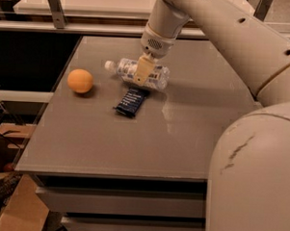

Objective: Move blue plastic bottle near rxbar blueberry

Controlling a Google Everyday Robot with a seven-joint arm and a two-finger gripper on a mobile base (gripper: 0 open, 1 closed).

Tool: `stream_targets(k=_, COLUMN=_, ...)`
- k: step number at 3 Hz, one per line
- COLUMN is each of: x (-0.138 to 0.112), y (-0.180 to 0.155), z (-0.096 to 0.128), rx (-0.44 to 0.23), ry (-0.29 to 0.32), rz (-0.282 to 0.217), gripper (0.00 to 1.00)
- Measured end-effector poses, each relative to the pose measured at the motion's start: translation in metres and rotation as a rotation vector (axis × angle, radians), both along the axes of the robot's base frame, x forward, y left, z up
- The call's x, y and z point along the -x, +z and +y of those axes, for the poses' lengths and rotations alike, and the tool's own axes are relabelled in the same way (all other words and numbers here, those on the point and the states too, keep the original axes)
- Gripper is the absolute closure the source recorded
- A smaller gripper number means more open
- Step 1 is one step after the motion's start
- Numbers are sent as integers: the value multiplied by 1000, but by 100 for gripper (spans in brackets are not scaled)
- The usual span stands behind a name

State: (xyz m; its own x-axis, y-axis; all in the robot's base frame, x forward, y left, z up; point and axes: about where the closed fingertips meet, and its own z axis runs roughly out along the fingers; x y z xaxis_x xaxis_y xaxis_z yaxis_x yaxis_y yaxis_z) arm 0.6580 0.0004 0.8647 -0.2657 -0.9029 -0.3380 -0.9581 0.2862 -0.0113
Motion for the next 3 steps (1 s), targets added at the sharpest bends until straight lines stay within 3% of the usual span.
stream_targets(k=1, x=5, y=-2, z=-4, rx=1, ry=-9, rz=9, gripper=12)
stream_targets(k=2, x=19, y=-4, z=-8, rx=7, ry=-3, rz=22, gripper=0)
stream_targets(k=3, x=19, y=-3, z=-8, rx=6, ry=-1, rz=22, gripper=0)
